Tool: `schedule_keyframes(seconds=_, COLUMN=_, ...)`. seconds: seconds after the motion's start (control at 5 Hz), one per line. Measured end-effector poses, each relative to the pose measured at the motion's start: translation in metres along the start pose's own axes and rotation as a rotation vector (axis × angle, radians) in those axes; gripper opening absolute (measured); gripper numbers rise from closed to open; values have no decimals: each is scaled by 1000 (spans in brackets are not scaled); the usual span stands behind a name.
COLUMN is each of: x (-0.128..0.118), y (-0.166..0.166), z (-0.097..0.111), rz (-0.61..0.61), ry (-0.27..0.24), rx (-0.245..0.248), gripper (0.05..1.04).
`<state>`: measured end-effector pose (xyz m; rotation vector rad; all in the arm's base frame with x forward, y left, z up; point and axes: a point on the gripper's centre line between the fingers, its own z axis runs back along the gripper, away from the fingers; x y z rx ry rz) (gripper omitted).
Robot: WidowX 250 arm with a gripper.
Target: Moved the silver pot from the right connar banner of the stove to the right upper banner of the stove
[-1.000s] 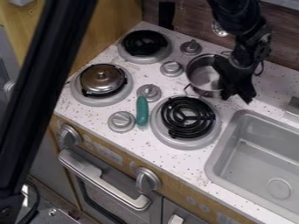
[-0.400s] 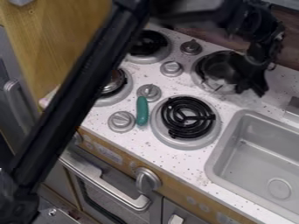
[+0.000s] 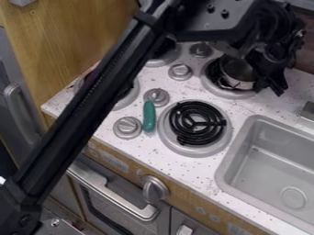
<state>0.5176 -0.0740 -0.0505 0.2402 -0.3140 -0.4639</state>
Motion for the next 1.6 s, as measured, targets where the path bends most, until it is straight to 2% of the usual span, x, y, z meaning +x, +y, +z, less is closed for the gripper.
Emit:
schedule_keyframes(seconds=0.2, x=-2, y=2, z=-1, rz=12, ry=9, rx=4, gripper=249)
schedule_keyframes(seconds=0.4, x=-15, y=3, z=-6, rz=52, ry=28, rx=6, gripper=523)
schedule_keyframes(seconds=0.6, x=-26, y=7, z=3, rz=99, ry=9, rx=10, gripper=829)
schedule_keyframes(seconds=0.8, x=-31, y=20, z=27, rz=138, ry=-39, rx=36, gripper=1003)
schedule_keyframes(seconds=1.0, x=-40, y=24, z=57, rz=166, ry=-88, rx=36, gripper=999)
schedule_keyframes(seconds=1.2, x=-56, y=33, z=84, rz=202, ry=-55, rx=37, gripper=999)
schedule_keyframes(seconds=1.4, x=-96, y=39, z=93, rz=300, ry=178, rx=-12, gripper=999)
schedule_keyframes(seconds=1.6, x=-132, y=36, z=92, rz=371, ry=324, rx=-93, gripper=999)
